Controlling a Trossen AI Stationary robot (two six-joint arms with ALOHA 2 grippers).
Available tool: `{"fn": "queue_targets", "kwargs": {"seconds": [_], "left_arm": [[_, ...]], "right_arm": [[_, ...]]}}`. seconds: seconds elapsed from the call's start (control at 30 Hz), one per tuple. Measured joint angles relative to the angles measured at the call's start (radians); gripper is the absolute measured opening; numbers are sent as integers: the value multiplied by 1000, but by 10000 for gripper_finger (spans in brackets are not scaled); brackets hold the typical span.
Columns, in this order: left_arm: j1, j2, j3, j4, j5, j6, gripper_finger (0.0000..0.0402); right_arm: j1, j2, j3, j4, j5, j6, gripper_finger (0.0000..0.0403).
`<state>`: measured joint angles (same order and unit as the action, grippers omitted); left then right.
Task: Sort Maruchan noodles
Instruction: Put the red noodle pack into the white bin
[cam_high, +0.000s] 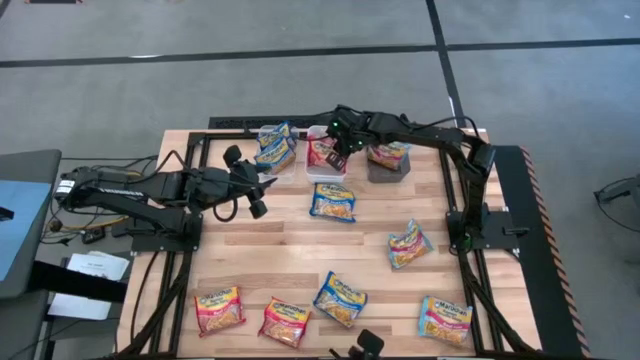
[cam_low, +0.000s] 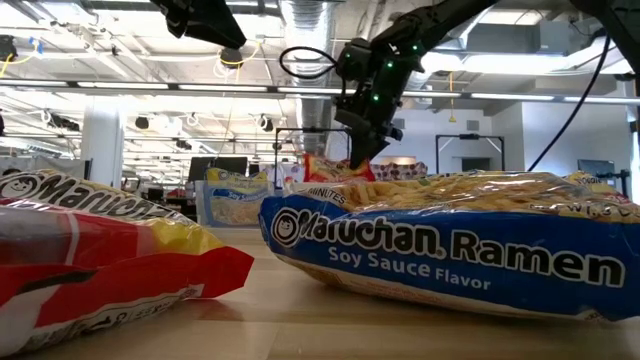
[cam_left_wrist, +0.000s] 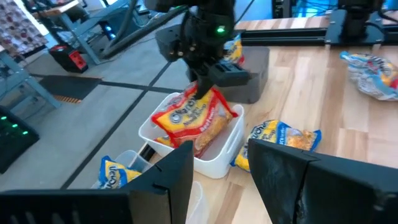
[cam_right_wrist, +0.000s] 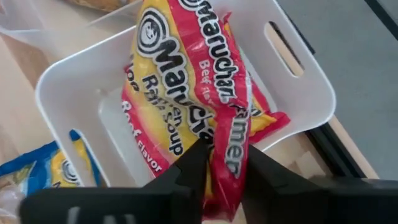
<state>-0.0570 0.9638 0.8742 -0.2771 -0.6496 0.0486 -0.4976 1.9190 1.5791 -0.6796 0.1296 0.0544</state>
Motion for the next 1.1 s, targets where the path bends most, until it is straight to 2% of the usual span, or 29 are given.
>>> {"fn": "queue_targets", "kwargs": {"seconds": [0.2,0.33,0.5,0.67,0.83,1.1], "left_arm": [[-1,0,0,4,10,0,143],[-1,0,0,5,10,0,143],[7,0,0,6,8,0,143],[27,0,0,6,8,0,143],[45,0,0,6,8,0,143],[53,0,0,6,17,-6,143]], "right_arm": [[-24,0,0,15,33,23,165],[-38,-8,0,2,29,23,187],[-55,-11,0,5,-49,-18,195],[-72,-10,13,25,-61,-63,196],[-116,-3,83,55,-148,-120,195],[-212,0,135,79,-402,-110,195]]}}
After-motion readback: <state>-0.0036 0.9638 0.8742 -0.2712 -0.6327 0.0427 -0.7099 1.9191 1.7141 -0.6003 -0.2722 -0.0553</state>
